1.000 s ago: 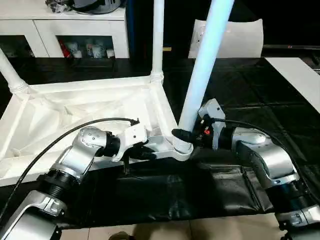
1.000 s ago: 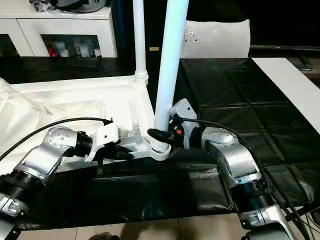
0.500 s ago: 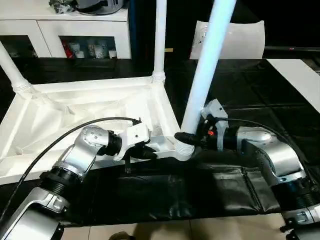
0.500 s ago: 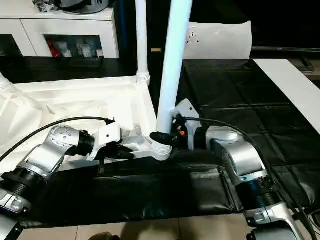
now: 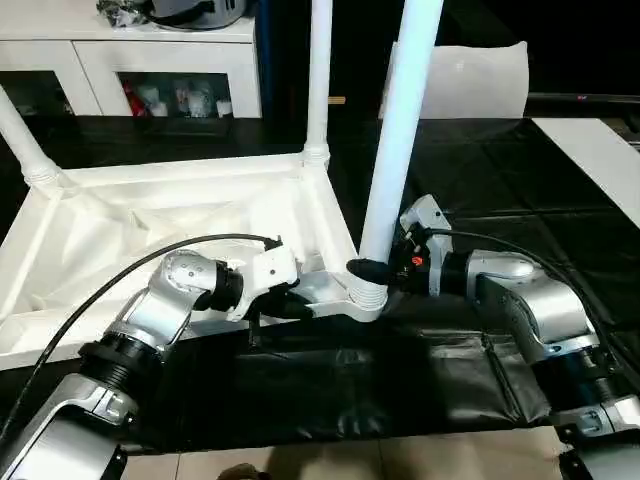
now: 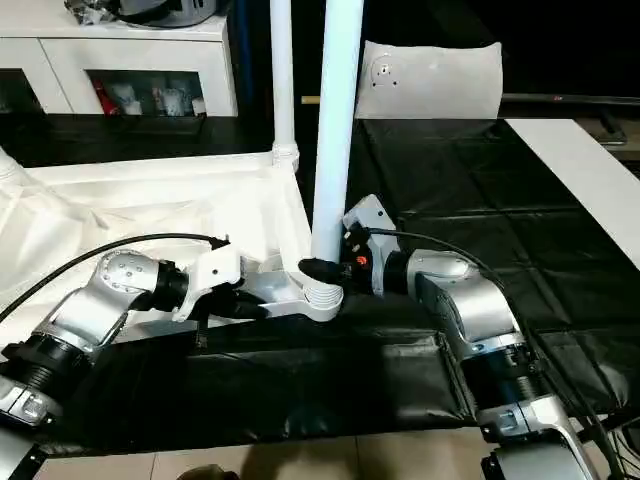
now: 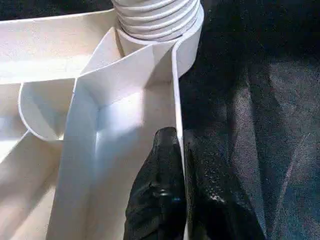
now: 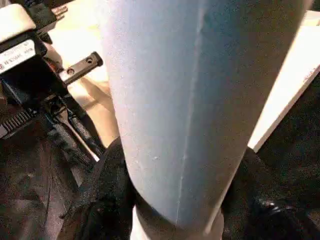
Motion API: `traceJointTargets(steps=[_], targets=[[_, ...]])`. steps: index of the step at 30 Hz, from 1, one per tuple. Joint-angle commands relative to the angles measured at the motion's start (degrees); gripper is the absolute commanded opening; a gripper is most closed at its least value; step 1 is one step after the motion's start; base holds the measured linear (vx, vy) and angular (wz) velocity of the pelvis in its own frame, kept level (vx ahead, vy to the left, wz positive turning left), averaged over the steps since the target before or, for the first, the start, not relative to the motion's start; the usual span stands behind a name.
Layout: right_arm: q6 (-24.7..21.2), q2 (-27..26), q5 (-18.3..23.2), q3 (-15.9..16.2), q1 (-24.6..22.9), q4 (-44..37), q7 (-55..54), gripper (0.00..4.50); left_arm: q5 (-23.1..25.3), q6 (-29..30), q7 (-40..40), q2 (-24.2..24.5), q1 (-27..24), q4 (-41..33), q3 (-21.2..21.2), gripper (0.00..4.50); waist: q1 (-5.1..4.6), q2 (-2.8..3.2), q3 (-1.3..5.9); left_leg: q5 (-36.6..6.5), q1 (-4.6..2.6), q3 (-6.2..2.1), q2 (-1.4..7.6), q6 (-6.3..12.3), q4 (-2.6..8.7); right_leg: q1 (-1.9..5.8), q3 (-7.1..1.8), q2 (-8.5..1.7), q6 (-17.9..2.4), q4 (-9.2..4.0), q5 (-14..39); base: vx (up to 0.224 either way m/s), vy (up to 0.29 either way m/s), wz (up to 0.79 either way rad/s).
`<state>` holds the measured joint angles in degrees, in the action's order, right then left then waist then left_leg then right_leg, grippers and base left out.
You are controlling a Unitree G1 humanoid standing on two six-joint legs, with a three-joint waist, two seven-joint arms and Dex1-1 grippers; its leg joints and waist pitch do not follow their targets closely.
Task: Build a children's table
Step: Insert table leg to table base
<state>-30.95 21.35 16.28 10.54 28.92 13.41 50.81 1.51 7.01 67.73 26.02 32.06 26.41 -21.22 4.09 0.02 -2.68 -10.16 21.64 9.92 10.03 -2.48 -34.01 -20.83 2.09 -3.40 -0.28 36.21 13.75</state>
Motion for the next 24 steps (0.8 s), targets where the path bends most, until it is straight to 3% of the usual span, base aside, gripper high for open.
traceJointTargets(steps=[1, 9, 11, 12, 13, 14, 17, 20, 21, 24], targets=[[-1.26, -0.26, -1.06, 2.01, -1.87, 3.75, 0.05, 1.89, 1.86, -0.68, 1.23, 0.27, 0.52, 1.06, -1.92, 0.00, 0.04, 0.44, 3.14, -12.41, -1.37, -1.08, 3.35, -1.40, 4.31, 1.53, -2.56, -5.02, -14.27, -4.37, 3.29, 0.000, 0.000, 0.00], [0.23, -1.64, 0.96, -1.81, -6.35, 2.85, -1.83, 1.89, 1.24, -0.69, -0.11, -0.29, 0.63, 1.38, -0.78, 0.00, 0.11, 0.73, 3.04, -14.08, -1.57, -1.14, 3.41, -1.75, 4.55, 1.36, -2.70, -5.07, -13.78, -4.73, 4.84, 0.000, 0.000, 0.00], [1.49, -3.07, 2.11, -4.56, -8.90, 2.74, -4.11, 1.89, 0.50, -0.34, -0.82, -0.79, 0.60, 1.43, 0.06, 0.00, 0.18, 0.74, 3.04, -14.19, -1.59, -1.13, 3.44, -1.75, 4.63, 1.30, -2.68, -5.04, -13.79, -4.74, 4.90, 0.000, 0.000, 0.00], [1.73, -3.18, 2.18, -4.74, -9.23, 2.65, -4.24, 1.89, 0.48, -0.35, -0.88, -0.81, 0.60, 1.45, 0.11, 0.00, 0.29, 1.07, 3.03, -15.15, -1.67, -1.18, 3.43, -2.02, 4.70, 1.27, -2.69, -5.06, -13.70, -4.90, 5.67, 0.000, 0.000, 0.00], [3.04, -3.75, 2.47, -5.63, -10.99, 2.11, -4.87, 1.89, 0.43, -0.41, -1.19, -0.88, 0.62, 1.54, 0.31, 0.00, 0.30, 0.86, 3.04, -15.45, -1.63, -1.24, 3.44, -2.12, 4.75, 1.35, -2.68, -5.05, -13.68, -4.85, 5.95, 0.000, 0.000, 0.00], [4.30, -4.17, 2.47, -6.07, -12.52, 1.59, -5.35, 1.89, 0.41, -0.38, -1.40, -0.88, 0.59, 1.53, 0.44, 0.00, 0.45, 1.39, 2.98, -15.77, -1.63, -1.30, 3.43, -2.27, 4.78, 1.24, -2.70, -5.11, -13.58, -4.85, 6.25, 0.000, 0.000, 0.00], [6.67, -5.25, 2.72, -6.87, -15.73, -0.09, -6.37, 1.89, 0.24, -0.27, -2.02, -1.04, 0.58, 1.61, 0.87, 0.00, 0.59, 1.16, 2.96, -16.78, -1.65, -1.31, 3.46, -2.43, 4.92, 1.18, -2.73, -5.06, -13.03, -5.08, 7.05, 0.000, 0.000, 0.00], [8.96, -5.78, 2.10, -6.74, -17.95, -1.71, -7.30, 1.89, 0.28, -0.35, -2.49, -1.16, 0.67, 1.82, 1.07, 0.00, 0.84, 1.31, 3.04, -15.96, -1.60, -1.29, 3.42, -1.95, 4.95, 1.19, -2.76, -5.07, -12.51, -5.11, 6.80, 0.000, 0.000, 0.00], [10.73, -5.62, 0.69, -5.74, -19.33, -2.83, -7.75, 1.89, 0.35, -0.43, -2.61, -1.20, 0.72, 1.98, 1.04, 0.00, 0.83, 1.57, 3.07, -15.60, -1.54, -1.29, 3.36, -1.82, 4.90, 1.20, -2.77, -5.07, -12.52, -5.09, 6.63, 0.000, 0.000, 0.00], [13.67, -4.20, -2.97, -2.42, -20.57, -4.69, -7.84, 1.89, 1.05, -1.00, -2.78, -1.12, 0.86, 2.38, 0.50, 0.00, 0.91, 1.44, 3.03, -14.77, -1.43, -1.25, 3.41, -1.60, 4.95, 1.26, -2.74, -5.00, -11.87, -5.18, 6.12, 0.000, 0.000, 0.00]])
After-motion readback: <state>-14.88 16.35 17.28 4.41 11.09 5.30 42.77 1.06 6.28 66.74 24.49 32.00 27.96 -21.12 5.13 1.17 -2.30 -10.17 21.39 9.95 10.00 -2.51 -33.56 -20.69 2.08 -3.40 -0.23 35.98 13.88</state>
